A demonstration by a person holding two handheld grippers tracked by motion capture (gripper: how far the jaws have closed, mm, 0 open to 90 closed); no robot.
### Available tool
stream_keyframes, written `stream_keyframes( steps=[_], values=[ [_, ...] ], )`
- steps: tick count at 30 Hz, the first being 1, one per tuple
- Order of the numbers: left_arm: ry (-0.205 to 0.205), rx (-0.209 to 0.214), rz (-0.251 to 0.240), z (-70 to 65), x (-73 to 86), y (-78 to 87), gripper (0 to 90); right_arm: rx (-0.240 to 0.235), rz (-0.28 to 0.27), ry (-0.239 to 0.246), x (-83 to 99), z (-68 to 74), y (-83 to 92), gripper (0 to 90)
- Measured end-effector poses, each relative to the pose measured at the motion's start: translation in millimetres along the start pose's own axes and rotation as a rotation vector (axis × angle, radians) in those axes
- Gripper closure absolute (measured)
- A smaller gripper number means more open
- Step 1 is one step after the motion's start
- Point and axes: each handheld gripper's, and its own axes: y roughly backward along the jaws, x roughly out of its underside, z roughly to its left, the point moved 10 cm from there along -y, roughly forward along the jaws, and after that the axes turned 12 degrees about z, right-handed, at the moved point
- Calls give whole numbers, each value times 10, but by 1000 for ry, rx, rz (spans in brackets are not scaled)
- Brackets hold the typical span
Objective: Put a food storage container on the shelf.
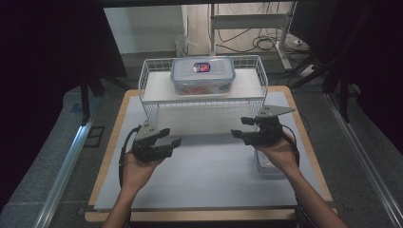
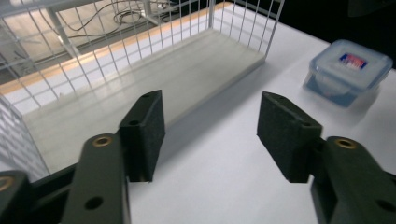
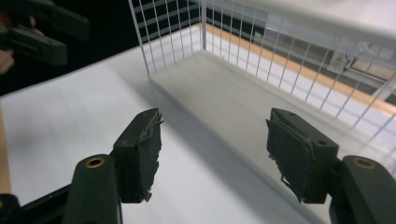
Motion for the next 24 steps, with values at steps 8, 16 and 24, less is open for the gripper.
stream_keyframes(
  steps=[8, 16, 24],
  values=[
    [-29, -5, -30, -92, 255, -38, 326, 20, 35, 9, 288, 21, -50, 301],
    [22, -12, -7, -125, 547, -91, 197, 35, 45, -13, 635, 56, -81, 249],
    [91, -67, 89, 16, 945, -164, 66, 72, 90, -19, 929, 74, -130, 224]
  ],
)
